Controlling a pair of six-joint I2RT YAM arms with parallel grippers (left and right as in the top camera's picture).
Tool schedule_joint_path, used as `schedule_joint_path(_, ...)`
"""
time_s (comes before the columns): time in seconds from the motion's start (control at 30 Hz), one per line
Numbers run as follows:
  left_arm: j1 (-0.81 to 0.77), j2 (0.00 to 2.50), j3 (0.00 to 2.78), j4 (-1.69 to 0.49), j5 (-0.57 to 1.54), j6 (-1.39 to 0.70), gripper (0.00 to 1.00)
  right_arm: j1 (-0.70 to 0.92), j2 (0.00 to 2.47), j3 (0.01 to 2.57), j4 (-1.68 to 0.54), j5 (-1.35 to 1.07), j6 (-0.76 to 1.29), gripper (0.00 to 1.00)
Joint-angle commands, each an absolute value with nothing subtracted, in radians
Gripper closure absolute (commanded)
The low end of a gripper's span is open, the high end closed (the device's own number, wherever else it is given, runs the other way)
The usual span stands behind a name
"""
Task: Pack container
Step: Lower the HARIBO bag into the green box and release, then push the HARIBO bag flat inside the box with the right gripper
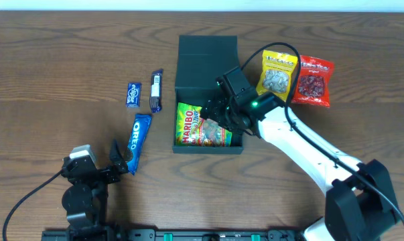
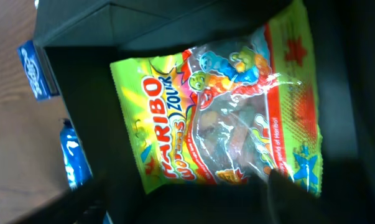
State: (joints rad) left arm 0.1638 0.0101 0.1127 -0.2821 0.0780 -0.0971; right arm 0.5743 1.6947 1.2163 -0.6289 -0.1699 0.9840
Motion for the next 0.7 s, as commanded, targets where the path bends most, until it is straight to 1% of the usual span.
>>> schedule_joint_path(0.0,0.170,0.004,0.089,-0.290,0.071,-0.082,0.05,0.549,1.692,1.259,-0.632,-0.193,0.942,0.12)
schedule_joint_path(0.1,0.170,0.004,0.089,-0.290,0.071,-0.082,0.05,0.547,1.692,1.287,-0.632,-0.192,0.870,0.15)
schedule_joint_path(0.17,0.170,0.004,0.089,-0.290,0.071,-0.082,0.05,0.552,1.692,1.314,-0.633,-0.192,0.783,0.17)
schedule_joint_path(0.33,0.170,0.004,0.089,-0.290,0.071,-0.082,0.05,0.556,1.691,1.403,-0.693,-0.189,0.533,0.18)
schedule_joint_path(0.4,0.170,0.004,0.089,-0.290,0.071,-0.082,0.05,0.558,1.691,1.406,-0.684,-0.182,0.485,0.24)
schedule_joint_path(0.43,0.170,0.004,0.089,-0.290,0.071,-0.082,0.05,0.559,1.691,1.406,-0.678,-0.170,0.464,0.30)
schedule_joint_path(0.47,0.170,0.004,0.089,-0.290,0.071,-0.082,0.05,0.562,1.696,1.405,-0.670,-0.149,0.436,0.41)
schedule_joint_path(0.5,0.170,0.004,0.089,-0.290,0.071,-0.082,0.05,0.571,1.704,1.405,-0.659,-0.114,0.405,0.57)
schedule_joint_path(0.53,0.170,0.004,0.089,-0.290,0.071,-0.082,0.05,0.577,1.713,1.405,-0.650,-0.091,0.393,0.80)
schedule_joint_path(0.57,0.170,0.004,0.089,-0.290,0.071,-0.082,0.05,0.585,1.727,1.405,-0.636,-0.063,0.378,0.94)
schedule_joint_path(0.6,0.170,0.004,0.089,-0.290,0.071,-0.082,0.05,0.594,1.753,1.405,-0.613,-0.031,0.362,0.98)
schedule_joint_path(0.67,0.170,0.004,0.089,-0.290,0.071,-0.082,0.05,0.602,1.793,1.405,-0.581,-0.008,0.357,0.99)
